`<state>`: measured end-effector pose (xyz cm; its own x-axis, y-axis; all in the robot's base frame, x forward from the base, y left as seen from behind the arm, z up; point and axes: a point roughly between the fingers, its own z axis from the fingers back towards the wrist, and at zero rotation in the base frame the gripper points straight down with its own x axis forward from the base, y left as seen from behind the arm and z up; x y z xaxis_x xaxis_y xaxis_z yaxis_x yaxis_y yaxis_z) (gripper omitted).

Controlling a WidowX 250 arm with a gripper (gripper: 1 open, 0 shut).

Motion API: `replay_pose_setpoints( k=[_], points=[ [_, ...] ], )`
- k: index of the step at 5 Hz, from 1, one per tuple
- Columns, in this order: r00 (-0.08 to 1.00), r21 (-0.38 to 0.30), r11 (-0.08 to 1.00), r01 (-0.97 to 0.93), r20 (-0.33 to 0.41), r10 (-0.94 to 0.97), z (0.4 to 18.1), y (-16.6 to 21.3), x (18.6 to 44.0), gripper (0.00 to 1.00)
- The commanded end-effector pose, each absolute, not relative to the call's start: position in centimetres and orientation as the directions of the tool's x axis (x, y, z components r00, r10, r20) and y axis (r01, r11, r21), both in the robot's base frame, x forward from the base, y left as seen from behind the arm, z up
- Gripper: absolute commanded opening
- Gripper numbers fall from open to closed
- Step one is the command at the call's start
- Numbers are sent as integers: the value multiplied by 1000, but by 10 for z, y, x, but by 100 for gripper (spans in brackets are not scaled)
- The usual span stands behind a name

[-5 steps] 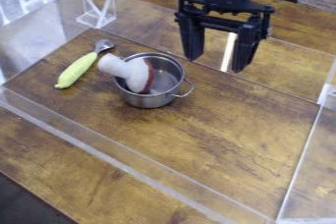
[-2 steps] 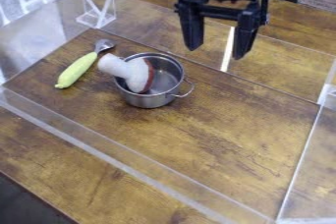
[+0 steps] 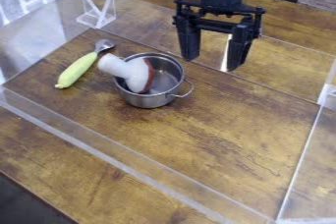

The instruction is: Put the mushroom in the silver pot

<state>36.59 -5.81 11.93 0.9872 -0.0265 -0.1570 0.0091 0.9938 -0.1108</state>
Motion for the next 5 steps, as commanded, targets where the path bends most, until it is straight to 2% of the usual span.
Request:
replay_pose_setpoints(
  k=[1,2,3,5],
  points=[
    [994,-126,989,76,-73,-86,158,-76,351,100],
    [994,-127,988,86,-57,-94,169,-70,343,100],
    [997,-122,991,60,-48,-66,168,-56,342,100],
    [985,-139,978,155,-58,-164,160,-70,353,100]
  ],
)
